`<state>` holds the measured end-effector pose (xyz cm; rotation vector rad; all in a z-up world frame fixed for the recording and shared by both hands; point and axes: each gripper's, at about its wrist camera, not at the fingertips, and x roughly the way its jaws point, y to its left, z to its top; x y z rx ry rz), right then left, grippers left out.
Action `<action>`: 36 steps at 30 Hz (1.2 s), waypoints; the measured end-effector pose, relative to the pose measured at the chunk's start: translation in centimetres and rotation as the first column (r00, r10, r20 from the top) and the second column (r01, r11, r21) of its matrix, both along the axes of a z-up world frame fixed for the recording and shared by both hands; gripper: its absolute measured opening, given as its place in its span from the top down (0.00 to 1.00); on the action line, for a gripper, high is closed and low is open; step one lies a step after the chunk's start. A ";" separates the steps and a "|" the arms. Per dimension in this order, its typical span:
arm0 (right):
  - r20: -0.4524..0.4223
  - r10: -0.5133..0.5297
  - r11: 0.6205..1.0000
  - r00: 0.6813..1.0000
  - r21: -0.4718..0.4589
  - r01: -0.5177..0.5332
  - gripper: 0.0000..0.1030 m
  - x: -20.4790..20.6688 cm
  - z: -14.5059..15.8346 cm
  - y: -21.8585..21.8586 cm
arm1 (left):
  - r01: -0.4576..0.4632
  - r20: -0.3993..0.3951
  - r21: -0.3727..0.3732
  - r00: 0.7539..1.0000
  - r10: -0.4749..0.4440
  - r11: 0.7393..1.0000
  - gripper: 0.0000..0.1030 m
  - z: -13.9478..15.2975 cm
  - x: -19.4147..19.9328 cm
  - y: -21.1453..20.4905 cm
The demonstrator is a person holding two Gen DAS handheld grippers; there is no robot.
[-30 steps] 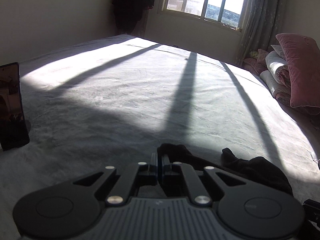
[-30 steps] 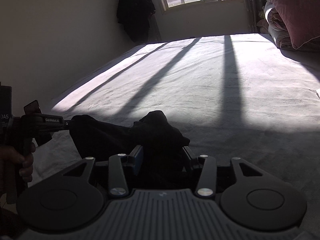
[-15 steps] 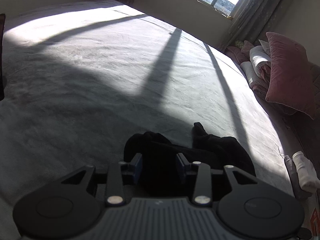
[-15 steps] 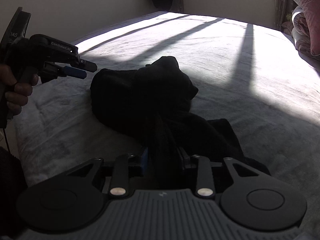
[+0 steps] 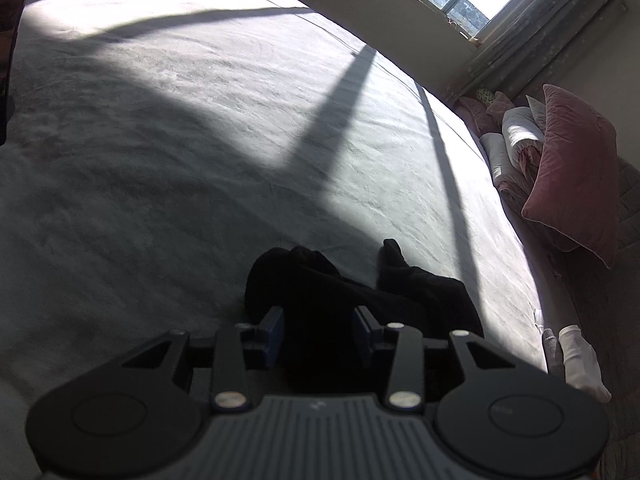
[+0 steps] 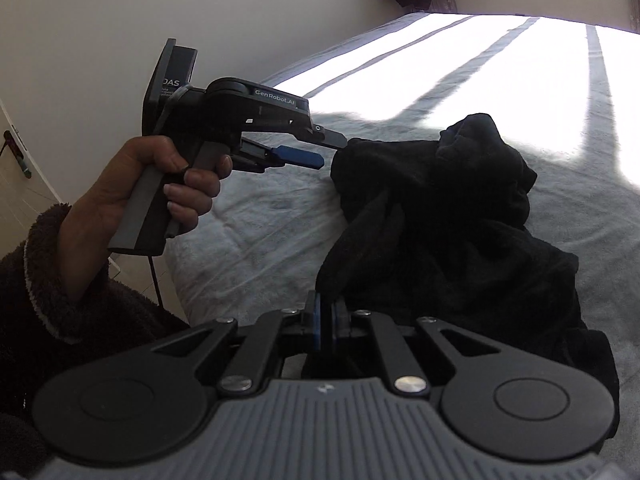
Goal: Fold clothes
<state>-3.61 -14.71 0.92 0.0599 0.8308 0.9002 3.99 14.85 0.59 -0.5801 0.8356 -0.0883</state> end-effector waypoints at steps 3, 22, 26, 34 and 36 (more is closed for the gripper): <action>-0.041 0.072 0.997 0.997 0.037 -0.071 0.93 -0.7 0.1 1.1 | -0.009 -0.003 -0.010 1.000 0.009 1.000 0.62 -0.1 0.1 0.2; -0.009 -0.091 0.992 0.996 0.083 0.092 0.52 3.0 1.6 0.3 | -0.077 0.009 0.032 0.997 0.077 0.997 0.60 -1.2 1.3 1.7; -0.011 -0.255 0.961 0.967 0.111 0.254 0.52 5.4 1.6 -0.8 | -0.046 0.037 0.032 0.998 0.045 0.998 0.58 -1.3 1.6 1.3; -0.070 -0.469 0.873 0.880 0.113 0.474 0.52 9.1 -0.1 -1.7 | 0.009 0.064 0.012 0.998 -0.010 1.000 0.44 -1.6 1.8 0.5; -0.073 -0.494 0.860 0.866 0.103 0.499 0.52 9.7 -0.6 -1.5 | 0.017 0.062 0.003 0.998 -0.018 1.000 0.42 -1.7 1.9 0.4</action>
